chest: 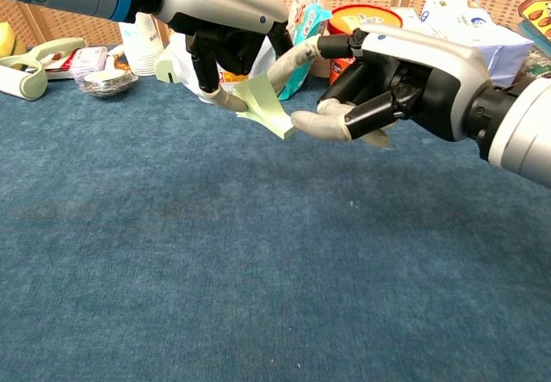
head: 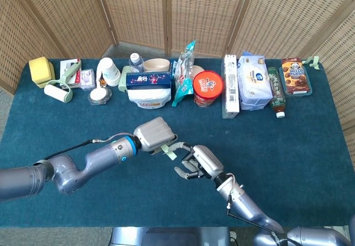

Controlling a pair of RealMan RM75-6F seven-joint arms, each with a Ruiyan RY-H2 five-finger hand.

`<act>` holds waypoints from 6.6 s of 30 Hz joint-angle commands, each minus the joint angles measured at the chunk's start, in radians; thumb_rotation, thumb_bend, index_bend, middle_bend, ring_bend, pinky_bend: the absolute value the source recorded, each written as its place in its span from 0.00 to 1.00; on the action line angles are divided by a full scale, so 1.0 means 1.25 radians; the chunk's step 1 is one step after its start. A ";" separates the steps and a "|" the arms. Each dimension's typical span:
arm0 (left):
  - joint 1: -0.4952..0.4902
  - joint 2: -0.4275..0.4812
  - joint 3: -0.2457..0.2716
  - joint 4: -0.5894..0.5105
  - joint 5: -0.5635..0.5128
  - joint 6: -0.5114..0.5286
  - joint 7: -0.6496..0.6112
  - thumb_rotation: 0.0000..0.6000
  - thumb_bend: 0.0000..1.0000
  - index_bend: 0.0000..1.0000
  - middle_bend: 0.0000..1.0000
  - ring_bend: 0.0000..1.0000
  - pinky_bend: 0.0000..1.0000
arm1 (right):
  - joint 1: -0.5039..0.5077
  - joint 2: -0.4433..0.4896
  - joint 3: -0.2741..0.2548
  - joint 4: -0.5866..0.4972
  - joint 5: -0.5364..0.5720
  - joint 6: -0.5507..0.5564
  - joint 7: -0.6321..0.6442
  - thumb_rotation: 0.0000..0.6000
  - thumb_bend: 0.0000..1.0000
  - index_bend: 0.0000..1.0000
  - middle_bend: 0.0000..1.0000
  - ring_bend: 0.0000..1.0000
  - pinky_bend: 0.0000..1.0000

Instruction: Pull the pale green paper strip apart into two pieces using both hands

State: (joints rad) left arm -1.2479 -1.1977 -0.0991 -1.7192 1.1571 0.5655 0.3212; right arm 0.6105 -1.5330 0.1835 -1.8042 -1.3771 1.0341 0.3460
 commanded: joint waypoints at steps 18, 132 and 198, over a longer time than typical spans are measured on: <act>-0.005 0.002 0.000 -0.002 -0.006 -0.004 -0.009 1.00 0.38 0.63 1.00 1.00 1.00 | 0.001 -0.018 0.005 0.012 0.013 0.010 -0.015 1.00 0.39 0.38 1.00 0.99 0.86; 0.041 0.010 0.040 0.032 0.004 0.007 -0.061 1.00 0.38 0.63 1.00 1.00 1.00 | -0.048 -0.064 0.025 0.057 -0.007 0.106 0.018 1.00 0.46 0.87 1.00 1.00 0.93; 0.242 0.015 0.036 -0.033 -0.040 0.246 -0.004 1.00 0.21 0.20 0.44 0.42 0.66 | -0.191 0.194 -0.058 0.184 -0.041 0.148 0.141 1.00 0.46 0.09 0.41 0.28 0.27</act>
State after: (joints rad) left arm -0.9777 -1.2006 -0.0555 -1.7400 1.0946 0.8384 0.3423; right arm 0.3743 -1.2908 0.1091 -1.5754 -1.4316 1.2168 0.5267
